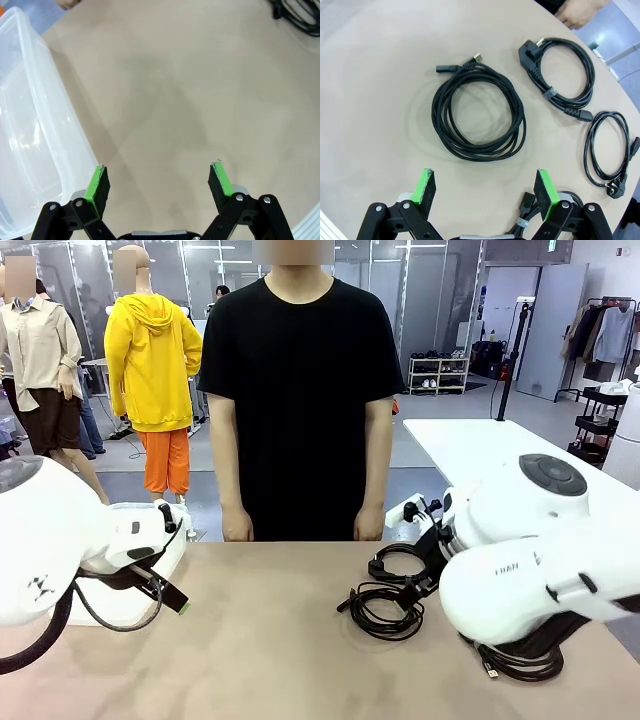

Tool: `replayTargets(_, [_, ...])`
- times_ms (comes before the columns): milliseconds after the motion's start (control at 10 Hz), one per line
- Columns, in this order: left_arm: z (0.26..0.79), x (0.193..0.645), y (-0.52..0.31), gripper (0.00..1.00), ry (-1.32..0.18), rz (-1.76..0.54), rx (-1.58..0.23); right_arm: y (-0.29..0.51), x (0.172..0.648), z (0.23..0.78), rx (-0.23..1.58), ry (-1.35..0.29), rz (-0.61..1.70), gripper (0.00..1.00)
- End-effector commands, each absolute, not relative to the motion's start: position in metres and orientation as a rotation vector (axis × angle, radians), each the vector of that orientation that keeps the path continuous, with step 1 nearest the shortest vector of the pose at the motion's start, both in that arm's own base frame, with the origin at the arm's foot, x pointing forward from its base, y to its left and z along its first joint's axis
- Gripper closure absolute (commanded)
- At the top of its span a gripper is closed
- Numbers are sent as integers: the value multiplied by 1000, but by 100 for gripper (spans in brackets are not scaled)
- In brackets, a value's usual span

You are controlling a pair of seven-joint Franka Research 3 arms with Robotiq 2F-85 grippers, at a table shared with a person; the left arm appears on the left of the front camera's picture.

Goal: Organize and store the cables.
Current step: Place the Power Cable into the Organizing box.

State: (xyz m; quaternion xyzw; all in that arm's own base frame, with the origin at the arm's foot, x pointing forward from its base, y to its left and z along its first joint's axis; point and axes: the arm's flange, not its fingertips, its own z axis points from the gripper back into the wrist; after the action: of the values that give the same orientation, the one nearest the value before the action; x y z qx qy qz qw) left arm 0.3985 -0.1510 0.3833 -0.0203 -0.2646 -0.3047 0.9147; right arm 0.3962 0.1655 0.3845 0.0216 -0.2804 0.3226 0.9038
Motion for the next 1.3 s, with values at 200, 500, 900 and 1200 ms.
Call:
replayTargets(200, [456,382,-98,0,-484,-787,-260,117,420,441,247,-538,766,0])
replayTargets(500, [500,356,-47,0,-565,-895,-302,76,404,480,305,-602,840,0])
replayTargets(900, [519,310,27,0,-755,-909,-338,-11,365,499,429,-721,850,0])
replayTargets(1200, [518,288,77,0,-848,-746,-331,-59,350,491,495,-761,775,0])
